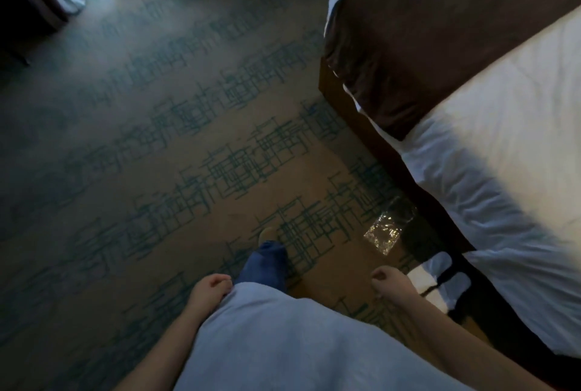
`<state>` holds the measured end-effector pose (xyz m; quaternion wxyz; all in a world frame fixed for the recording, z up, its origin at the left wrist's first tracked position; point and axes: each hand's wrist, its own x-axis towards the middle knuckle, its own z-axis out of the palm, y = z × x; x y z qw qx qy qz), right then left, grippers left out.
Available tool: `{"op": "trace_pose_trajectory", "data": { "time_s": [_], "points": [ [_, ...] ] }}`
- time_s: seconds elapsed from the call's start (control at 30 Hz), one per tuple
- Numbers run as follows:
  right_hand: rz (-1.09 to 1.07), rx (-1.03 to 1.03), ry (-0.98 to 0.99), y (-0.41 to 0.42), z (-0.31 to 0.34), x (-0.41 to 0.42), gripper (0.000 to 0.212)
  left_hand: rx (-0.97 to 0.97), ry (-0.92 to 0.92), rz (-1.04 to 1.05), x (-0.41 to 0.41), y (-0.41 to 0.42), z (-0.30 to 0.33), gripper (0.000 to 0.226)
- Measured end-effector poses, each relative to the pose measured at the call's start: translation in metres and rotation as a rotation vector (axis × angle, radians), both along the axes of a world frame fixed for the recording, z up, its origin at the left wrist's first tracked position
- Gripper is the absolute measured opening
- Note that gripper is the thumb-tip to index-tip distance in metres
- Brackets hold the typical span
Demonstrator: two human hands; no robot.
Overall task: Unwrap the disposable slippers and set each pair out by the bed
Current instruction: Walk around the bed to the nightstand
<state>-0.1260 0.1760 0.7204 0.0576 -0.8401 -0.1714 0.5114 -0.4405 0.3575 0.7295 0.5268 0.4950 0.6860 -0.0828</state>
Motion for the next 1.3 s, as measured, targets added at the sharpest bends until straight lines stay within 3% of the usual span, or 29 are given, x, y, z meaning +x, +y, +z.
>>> {"op": "trace_pose_trajectory", "data": {
  "time_s": [0.1,0.23,0.33,0.57,0.73,0.87,0.97,1.03,1.2,1.3],
  "points": [
    [0.002,0.005,-0.024,0.056,0.0,-0.003,0.028,-0.033,0.014,-0.075,-0.004,0.065,0.001,0.037],
    [-0.09,-0.002,-0.065,0.125,0.004,-0.02,0.018,-0.115,0.021,-0.221,0.007,0.154,0.014,0.031],
    [-0.156,0.009,-0.054,0.177,0.002,-0.028,0.015,-0.066,-0.04,-0.236,0.032,0.224,0.019,0.019],
    [-0.091,-0.009,0.042,0.281,-0.004,-0.007,0.018,0.005,-0.166,-0.013,0.074,0.341,0.029,0.018],
    [-0.081,-0.084,0.103,0.388,-0.021,0.034,0.028,-0.031,-0.172,0.024,0.094,0.414,0.017,0.02],
    [-0.035,-0.053,0.096,0.507,-0.019,0.081,0.017,-0.071,-0.068,-0.014,0.104,0.479,0.011,0.018],
    [-0.013,0.036,0.079,0.594,-0.008,0.112,0.026,-0.058,-0.054,-0.065,0.114,0.535,0.018,0.016],
    [0.002,0.083,0.069,0.649,0.002,0.132,0.03,-0.021,-0.075,0.041,0.125,0.576,0.021,0.022],
    [-0.045,0.167,0.139,0.747,0.021,0.169,0.012,0.009,-0.185,0.398,0.157,0.653,0.01,0.019],
    [-0.085,0.127,0.149,0.778,0.012,0.189,0.015,-0.035,-0.231,0.424,0.181,0.701,-0.001,0.02]
  ]
}}
